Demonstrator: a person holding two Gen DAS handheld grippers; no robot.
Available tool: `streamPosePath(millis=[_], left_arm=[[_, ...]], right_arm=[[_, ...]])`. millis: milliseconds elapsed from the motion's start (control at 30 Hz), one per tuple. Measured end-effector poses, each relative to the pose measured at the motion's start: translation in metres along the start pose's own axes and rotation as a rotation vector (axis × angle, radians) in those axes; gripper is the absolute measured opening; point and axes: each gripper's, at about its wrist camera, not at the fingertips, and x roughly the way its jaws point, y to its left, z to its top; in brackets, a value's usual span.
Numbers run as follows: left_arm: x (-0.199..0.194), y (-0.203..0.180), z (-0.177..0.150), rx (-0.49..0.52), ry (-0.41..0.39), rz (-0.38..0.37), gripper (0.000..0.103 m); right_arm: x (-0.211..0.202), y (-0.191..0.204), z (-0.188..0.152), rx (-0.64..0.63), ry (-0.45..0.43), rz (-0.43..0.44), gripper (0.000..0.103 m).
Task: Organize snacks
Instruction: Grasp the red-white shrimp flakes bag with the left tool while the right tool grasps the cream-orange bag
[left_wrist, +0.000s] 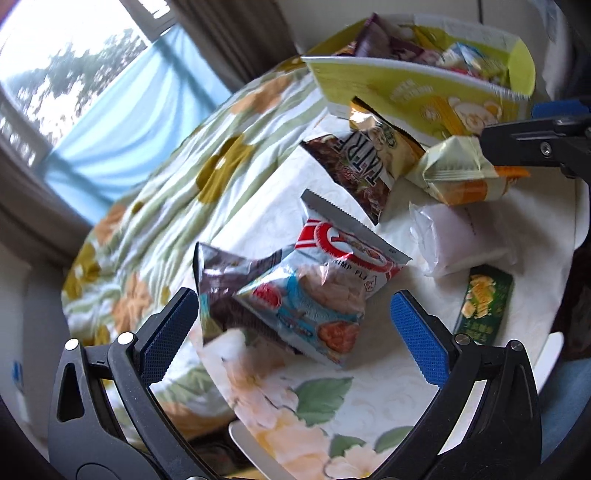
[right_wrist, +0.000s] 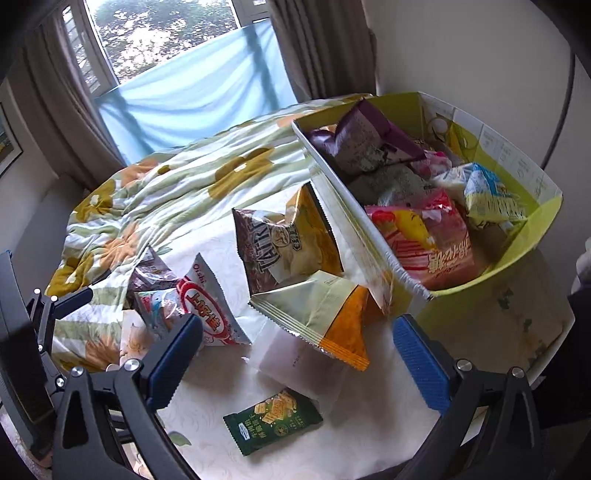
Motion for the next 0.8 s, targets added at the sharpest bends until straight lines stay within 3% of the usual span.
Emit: streamPosePath(millis=[133, 300, 600, 800], left_arm=[[0.019, -0.014, 0.006, 0.111, 0.003, 0.027, 0.103], [0.043, -0.027, 0.011, 0.185, 0.021, 0.003, 0.103], [0.075, -0.03, 0.015, 0.211, 0.054, -0.06, 0.102], [0.087, -0.025, 0.016, 0.206, 0.075, -0.106, 0.08]], right_arm=[[0.015, -0.006, -0.003, 0.045, 0.013, -0.024, 0.103], [0.035, -0.018, -0.004, 0.116, 0.036, -0.039, 0.103], [0.065, -0.031, -0.008, 0.286, 0.078, -0.021, 0.103], [0.07, -0.036, -0.003, 0.353, 0.07, -0.001, 0.103]])
